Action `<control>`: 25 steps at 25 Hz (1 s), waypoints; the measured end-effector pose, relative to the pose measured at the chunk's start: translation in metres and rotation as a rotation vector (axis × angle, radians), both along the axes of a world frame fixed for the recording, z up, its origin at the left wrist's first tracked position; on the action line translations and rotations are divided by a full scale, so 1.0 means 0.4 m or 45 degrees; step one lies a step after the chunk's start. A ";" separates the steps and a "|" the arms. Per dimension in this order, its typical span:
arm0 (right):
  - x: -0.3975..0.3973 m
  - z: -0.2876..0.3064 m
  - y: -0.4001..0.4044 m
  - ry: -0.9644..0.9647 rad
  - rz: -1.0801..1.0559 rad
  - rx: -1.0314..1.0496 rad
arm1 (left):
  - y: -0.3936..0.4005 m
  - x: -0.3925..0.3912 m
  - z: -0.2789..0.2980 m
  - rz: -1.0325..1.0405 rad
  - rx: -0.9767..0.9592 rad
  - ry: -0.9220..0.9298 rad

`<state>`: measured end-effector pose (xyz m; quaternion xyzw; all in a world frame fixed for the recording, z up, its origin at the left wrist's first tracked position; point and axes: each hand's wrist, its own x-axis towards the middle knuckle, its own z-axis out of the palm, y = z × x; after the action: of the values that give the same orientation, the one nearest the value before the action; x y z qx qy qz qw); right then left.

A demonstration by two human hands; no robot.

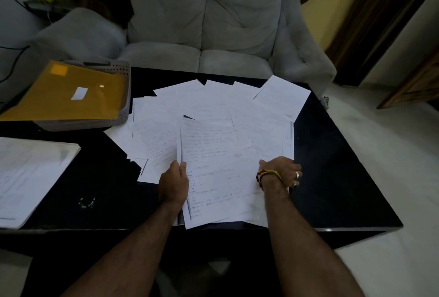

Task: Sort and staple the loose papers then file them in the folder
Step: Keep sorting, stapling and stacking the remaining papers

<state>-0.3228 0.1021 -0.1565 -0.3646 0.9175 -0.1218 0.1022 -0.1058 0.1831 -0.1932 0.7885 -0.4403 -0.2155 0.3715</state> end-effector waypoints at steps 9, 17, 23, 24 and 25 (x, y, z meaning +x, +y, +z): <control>-0.039 -0.014 -0.025 -0.147 -0.100 -0.237 | 0.004 -0.022 -0.013 0.038 -0.028 -0.248; -0.042 0.057 -0.014 -0.036 0.102 -0.637 | 0.001 -0.014 -0.020 0.001 -0.056 -0.202; -0.018 0.283 -0.038 -0.029 0.353 -1.258 | 0.003 0.015 -0.004 -0.060 -0.026 0.021; -0.011 0.312 -0.050 -0.147 0.364 -1.300 | -0.001 0.027 0.001 -0.064 -0.017 0.101; -0.006 0.330 -0.060 -0.325 0.351 -1.293 | -0.006 0.037 0.010 -0.070 -0.008 0.177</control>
<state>-0.3251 0.0783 -0.0245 -0.4674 0.6672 -0.5786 0.0387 -0.0908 0.1807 -0.1894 0.7581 -0.4354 -0.2785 0.3976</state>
